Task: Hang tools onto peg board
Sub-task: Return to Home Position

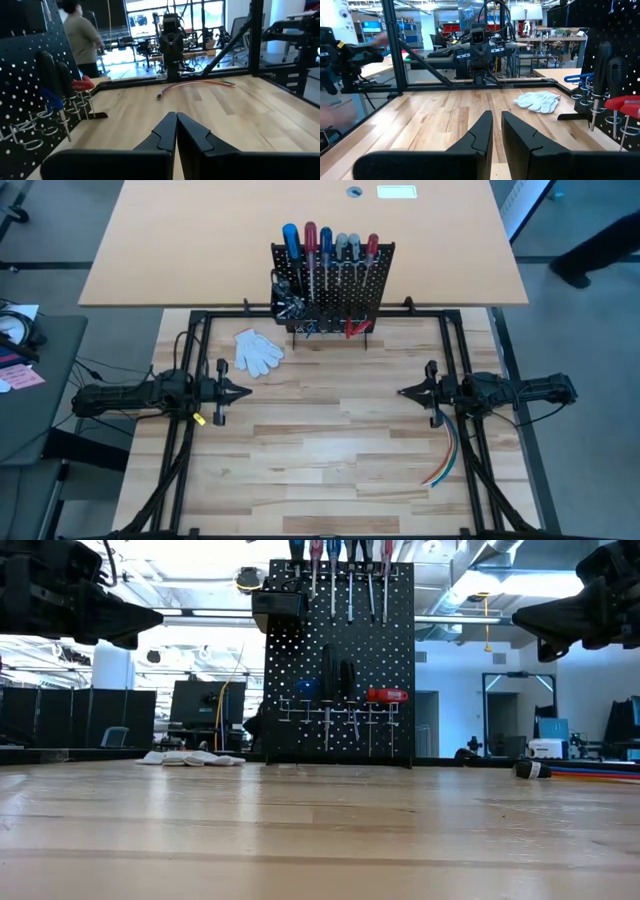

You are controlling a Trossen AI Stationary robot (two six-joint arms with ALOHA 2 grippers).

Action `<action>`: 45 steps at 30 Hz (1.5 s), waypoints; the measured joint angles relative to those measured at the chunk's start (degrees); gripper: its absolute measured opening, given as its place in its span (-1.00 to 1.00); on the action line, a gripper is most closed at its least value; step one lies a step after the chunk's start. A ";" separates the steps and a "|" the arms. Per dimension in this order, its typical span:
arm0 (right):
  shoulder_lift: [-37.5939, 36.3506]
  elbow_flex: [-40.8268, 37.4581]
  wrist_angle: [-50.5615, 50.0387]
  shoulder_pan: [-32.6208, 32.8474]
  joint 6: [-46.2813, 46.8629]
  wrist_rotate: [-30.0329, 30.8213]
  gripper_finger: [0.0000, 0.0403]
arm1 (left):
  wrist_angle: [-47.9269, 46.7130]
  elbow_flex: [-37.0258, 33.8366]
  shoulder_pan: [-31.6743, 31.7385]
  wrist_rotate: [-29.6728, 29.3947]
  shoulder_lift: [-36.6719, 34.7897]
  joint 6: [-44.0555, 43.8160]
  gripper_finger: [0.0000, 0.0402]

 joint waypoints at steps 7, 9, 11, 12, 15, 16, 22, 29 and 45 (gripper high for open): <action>0.00 0.00 -0.01 0.00 -0.01 0.00 -0.77 | 0.02 0.00 0.00 -0.03 -0.01 -1.95 -0.96; 0.02 0.00 -0.01 0.00 0.01 0.00 -0.77 | 0.02 0.00 0.00 -0.03 -0.01 -1.97 -0.96; 0.00 -0.01 -0.01 0.00 0.00 0.00 -0.77 | 0.02 0.00 0.00 -0.06 -0.01 -1.97 -0.96; 0.02 0.00 -0.01 0.00 -0.01 0.00 -0.77 | 0.02 0.00 0.00 -0.06 -0.01 -1.97 -0.95; 0.00 -0.02 -0.01 0.00 0.00 0.00 -0.77 | 0.04 0.00 0.00 -0.06 -0.01 -1.99 -0.95; 0.02 -0.02 -0.01 0.00 0.00 0.00 -0.77 | 0.04 0.00 0.00 -0.06 -0.01 -1.99 -0.95; 0.01 -0.02 -0.01 0.00 0.01 0.00 -0.77 | 0.04 0.00 0.00 -0.08 -0.01 -2.03 -0.95; 0.00 -0.02 -0.01 0.01 0.01 0.00 -0.77 | 0.07 0.00 0.00 -0.08 -0.01 -2.03 -0.95; 0.02 -0.02 -0.01 0.00 0.01 0.00 -0.77 | 0.09 0.00 0.00 -0.08 -0.01 -2.03 -0.95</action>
